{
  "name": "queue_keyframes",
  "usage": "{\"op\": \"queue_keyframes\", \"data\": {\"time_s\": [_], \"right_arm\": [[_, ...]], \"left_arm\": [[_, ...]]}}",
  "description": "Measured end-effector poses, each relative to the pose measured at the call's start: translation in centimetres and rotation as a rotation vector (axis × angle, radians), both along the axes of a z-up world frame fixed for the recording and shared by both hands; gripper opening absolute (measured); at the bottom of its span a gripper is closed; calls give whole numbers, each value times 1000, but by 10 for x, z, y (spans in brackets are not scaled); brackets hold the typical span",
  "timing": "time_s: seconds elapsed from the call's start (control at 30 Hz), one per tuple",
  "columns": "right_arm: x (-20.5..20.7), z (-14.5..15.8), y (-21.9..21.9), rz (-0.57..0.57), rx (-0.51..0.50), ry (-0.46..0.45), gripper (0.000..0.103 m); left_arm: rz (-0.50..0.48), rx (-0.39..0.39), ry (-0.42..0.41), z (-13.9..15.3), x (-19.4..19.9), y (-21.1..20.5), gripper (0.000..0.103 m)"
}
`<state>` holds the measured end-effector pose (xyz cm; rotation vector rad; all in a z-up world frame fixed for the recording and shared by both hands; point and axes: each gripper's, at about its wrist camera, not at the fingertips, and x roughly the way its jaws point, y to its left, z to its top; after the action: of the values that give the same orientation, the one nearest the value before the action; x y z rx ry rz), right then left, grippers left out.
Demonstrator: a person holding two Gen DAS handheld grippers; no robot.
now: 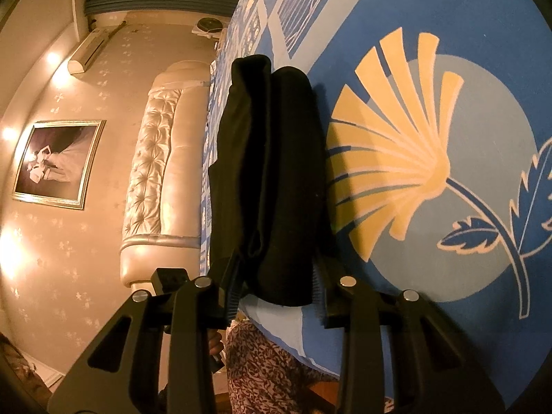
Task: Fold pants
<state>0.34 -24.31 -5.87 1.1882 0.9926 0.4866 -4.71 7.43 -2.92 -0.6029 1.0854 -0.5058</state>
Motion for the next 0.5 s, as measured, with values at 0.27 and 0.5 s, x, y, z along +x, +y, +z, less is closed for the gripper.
{"op": "queue_keyframes", "data": {"time_s": [0.27, 0.5], "right_arm": [[-4, -1, -1, 4, 0, 3, 32], [-7, -1, -1, 4, 2, 5, 32]], "left_arm": [[-2, -1, -1, 0, 1, 0, 39], [-4, 1, -3, 0, 2, 0, 39]]}}
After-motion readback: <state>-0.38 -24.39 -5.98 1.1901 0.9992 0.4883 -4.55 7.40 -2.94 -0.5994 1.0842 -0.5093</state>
